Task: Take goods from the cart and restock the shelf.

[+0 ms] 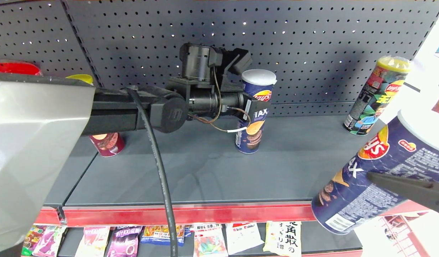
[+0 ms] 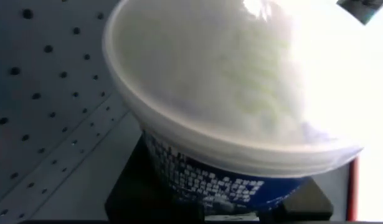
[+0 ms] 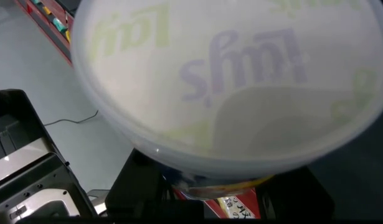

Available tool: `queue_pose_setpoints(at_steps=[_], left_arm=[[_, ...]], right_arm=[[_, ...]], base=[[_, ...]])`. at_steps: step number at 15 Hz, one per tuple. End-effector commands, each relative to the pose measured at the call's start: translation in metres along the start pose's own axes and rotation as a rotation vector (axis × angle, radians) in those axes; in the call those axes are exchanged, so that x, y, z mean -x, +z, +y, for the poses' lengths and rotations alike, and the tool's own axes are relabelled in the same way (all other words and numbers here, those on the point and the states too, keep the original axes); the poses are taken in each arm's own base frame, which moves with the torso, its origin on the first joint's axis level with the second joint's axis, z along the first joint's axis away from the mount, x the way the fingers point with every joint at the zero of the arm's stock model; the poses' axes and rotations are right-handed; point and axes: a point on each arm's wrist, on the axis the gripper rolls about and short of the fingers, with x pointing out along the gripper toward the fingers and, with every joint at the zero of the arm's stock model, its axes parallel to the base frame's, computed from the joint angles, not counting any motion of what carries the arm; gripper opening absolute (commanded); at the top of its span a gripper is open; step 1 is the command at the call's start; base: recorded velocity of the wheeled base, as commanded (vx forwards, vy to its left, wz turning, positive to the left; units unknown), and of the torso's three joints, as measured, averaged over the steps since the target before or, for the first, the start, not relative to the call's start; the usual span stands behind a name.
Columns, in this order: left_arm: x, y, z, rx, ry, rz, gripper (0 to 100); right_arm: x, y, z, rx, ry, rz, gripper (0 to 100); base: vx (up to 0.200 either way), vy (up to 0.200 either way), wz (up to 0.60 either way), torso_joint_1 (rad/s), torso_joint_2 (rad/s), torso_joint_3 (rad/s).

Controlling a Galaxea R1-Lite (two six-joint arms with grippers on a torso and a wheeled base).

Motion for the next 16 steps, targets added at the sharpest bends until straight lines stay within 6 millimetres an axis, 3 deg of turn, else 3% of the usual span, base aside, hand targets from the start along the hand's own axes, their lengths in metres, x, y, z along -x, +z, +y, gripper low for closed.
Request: queue_pose_setpoints(at_steps=[1,5,9,14,16], left_arm=[[0.017,0.011,-0.008,-0.009,-0.049,-0.015,0],[0.046,0.010,-0.026,-0.058,-0.164,0.007,0],[0.061,-0.006,-0.034,-0.099,-0.215,0.053,0],[0.056,-0.014,-0.037,-0.115,-0.220,0.012,0],[0.054,-0.016,-0.047,-0.075,-0.242,0.025,0]], right_arm=[[0.000,0.001,0.000,0.002,0.002,-0.003,0],[-0.001,0.002,-0.001,0.002,0.002,-0.003,0],[-0.001,0.003,-0.001,0.003,0.001,-0.006,0],[-0.001,0.003,0.000,0.004,0.001,-0.008,0],[0.000,0.002,0.000,0.003,0.001,-0.006,0]], base=[[0.000,0.000,0.00,0.000,0.00,0.000],[0.000,0.000,0.00,0.000,0.00,0.000],[0.000,0.000,0.00,0.000,0.00,0.000],[0.000,0.000,0.00,0.000,0.00,0.000],[0.000,0.000,0.00,0.000,0.00,0.000]])
